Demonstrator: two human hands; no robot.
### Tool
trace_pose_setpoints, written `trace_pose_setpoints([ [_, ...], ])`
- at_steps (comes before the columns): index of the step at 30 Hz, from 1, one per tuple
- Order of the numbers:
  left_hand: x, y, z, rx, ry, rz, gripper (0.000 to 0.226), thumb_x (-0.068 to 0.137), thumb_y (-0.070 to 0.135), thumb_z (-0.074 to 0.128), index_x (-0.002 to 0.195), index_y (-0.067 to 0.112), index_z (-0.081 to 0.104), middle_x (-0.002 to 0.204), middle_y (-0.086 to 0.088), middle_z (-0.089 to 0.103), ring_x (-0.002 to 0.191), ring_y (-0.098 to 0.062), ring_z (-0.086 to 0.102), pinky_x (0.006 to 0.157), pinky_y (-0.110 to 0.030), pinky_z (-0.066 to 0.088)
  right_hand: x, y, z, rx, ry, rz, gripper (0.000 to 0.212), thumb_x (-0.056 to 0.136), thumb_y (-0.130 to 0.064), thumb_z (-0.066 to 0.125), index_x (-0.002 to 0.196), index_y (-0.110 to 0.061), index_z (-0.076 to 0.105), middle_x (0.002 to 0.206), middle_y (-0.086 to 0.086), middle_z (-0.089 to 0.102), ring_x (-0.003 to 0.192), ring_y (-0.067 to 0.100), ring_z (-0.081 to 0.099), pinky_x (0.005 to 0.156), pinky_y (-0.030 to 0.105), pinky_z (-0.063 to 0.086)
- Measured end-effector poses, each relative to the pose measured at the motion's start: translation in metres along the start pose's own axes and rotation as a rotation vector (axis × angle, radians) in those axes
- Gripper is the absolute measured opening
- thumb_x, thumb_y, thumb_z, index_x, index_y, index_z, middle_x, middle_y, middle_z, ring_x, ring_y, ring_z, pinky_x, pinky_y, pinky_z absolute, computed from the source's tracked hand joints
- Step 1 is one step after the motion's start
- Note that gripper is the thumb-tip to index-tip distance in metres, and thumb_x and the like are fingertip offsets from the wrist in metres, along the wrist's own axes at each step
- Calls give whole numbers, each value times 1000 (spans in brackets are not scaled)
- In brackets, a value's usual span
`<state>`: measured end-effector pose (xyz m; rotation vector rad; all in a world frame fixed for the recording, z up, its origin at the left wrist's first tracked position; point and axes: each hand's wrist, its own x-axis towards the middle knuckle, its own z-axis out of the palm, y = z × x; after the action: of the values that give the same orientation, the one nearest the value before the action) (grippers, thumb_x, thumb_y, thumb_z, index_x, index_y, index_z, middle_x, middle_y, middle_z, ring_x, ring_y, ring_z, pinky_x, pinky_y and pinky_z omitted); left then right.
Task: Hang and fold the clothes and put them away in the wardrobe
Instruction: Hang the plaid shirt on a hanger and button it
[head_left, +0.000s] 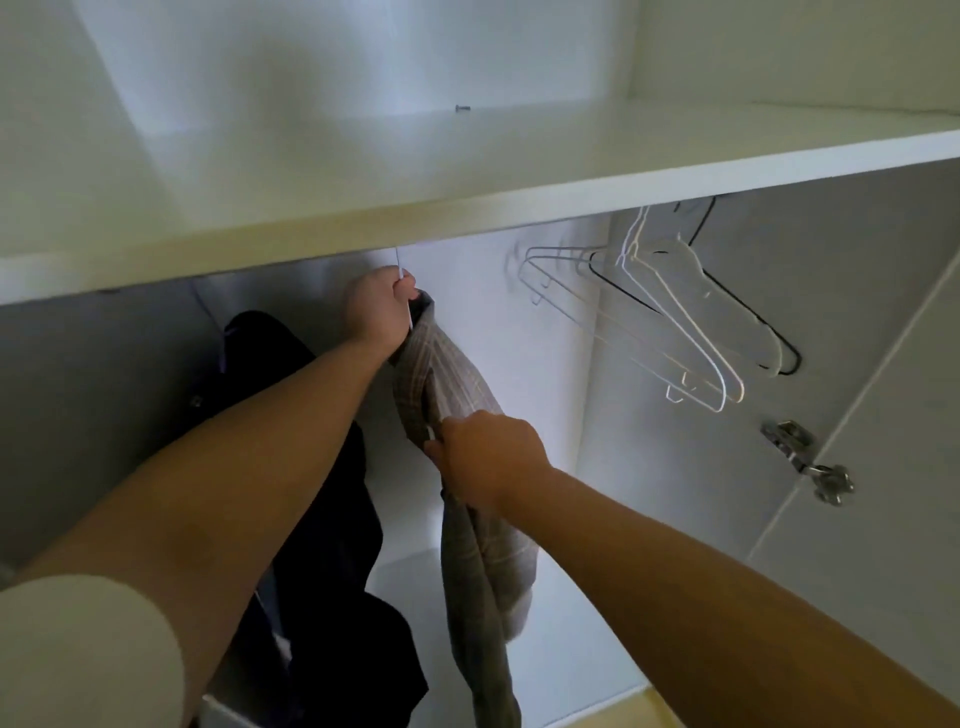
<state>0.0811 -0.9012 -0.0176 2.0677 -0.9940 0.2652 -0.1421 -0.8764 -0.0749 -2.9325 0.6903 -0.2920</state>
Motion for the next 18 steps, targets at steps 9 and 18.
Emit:
trace_pose_setpoints([
  [9,-28,-11,-38,198,258,-241,48,92,40,68,118,2,56,118,-19,60,106,-37,61,88,-46,50,-5,-24,15,70,88,-1,41,106,-56,27,82,-26,44,62,-11,45,49,6,41,51,22,27],
  [18,-63,90,58,-29,-261,42,31,87,44,65,81,13,60,79,-3,66,73,-22,63,66,-32,52,-34,82,0,115,129,558,32,106,-43,25,92,-22,44,69,-5,48,58,16,49,53,28,38],
])
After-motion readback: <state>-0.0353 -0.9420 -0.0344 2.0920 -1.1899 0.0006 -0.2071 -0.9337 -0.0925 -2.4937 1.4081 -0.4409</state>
